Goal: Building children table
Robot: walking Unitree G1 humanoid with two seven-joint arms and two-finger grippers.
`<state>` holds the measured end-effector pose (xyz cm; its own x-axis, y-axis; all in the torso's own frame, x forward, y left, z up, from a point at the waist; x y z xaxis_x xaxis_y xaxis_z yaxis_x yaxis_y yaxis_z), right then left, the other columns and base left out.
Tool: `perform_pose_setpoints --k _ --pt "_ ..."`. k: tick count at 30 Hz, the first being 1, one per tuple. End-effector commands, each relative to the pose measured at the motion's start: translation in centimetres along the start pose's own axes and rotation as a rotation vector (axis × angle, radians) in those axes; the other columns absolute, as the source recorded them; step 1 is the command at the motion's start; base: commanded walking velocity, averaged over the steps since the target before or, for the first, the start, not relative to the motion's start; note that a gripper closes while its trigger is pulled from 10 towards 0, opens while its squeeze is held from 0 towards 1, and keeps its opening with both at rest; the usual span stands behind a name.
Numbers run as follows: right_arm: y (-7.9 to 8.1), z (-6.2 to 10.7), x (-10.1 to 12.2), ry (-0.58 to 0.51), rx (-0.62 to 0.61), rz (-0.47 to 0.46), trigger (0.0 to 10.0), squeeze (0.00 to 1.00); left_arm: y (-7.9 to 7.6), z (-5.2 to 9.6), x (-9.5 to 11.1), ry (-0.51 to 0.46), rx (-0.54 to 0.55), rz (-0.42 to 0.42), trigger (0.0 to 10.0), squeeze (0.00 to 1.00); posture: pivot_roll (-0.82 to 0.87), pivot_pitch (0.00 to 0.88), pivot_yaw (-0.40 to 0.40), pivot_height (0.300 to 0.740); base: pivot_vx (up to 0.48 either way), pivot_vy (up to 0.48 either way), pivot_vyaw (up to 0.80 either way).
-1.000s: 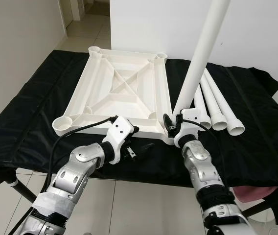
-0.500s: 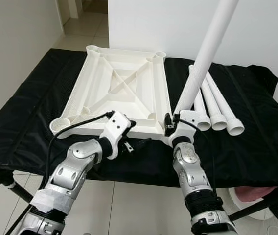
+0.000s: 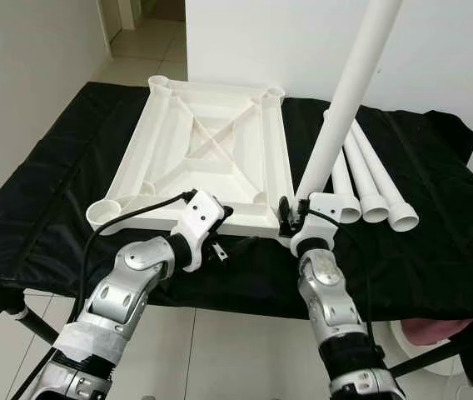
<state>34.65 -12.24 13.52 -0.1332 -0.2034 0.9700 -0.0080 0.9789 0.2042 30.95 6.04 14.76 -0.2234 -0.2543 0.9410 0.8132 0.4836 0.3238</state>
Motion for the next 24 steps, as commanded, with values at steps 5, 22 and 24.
perform_pose_setpoints --k 5,22,24 --pt "-0.6 0.8 0.4 -0.034 0.009 0.031 10.0 1.00 0.9 0.0 0.3 -0.019 0.051 -0.062 10.0 0.00 -0.02 0.000 -0.033 0.740 0.000 0.000 0.00" --pt "-3.1 4.6 -0.2 -0.012 0.105 0.047 10.0 0.00 3.2 -0.2 -3.3 0.169 0.060 -0.135 10.0 0.00 -0.04 0.028 -0.010 0.740 0.000 0.000 0.00" --pt "-3.1 4.7 -0.4 -0.003 0.118 0.038 10.0 0.00 3.5 -0.3 -3.7 0.197 0.075 -0.135 10.0 0.00 -0.04 0.028 -0.009 0.740 0.000 0.000 0.00"
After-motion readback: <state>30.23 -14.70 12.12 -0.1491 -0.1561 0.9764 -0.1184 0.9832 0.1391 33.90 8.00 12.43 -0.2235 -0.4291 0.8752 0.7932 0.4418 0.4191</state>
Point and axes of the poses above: a point about 5 cm out from each wrist's last joint towards the gripper, its own z axis pointing back from the gripper into the wrist, its own x axis along the axis of the wrist's last joint, y = z × x, the point moved 3 cm from there along -z, pointing out of the wrist towards the gripper, and after that the axes turned 9 degrees about -z, right-handed, at the moved point
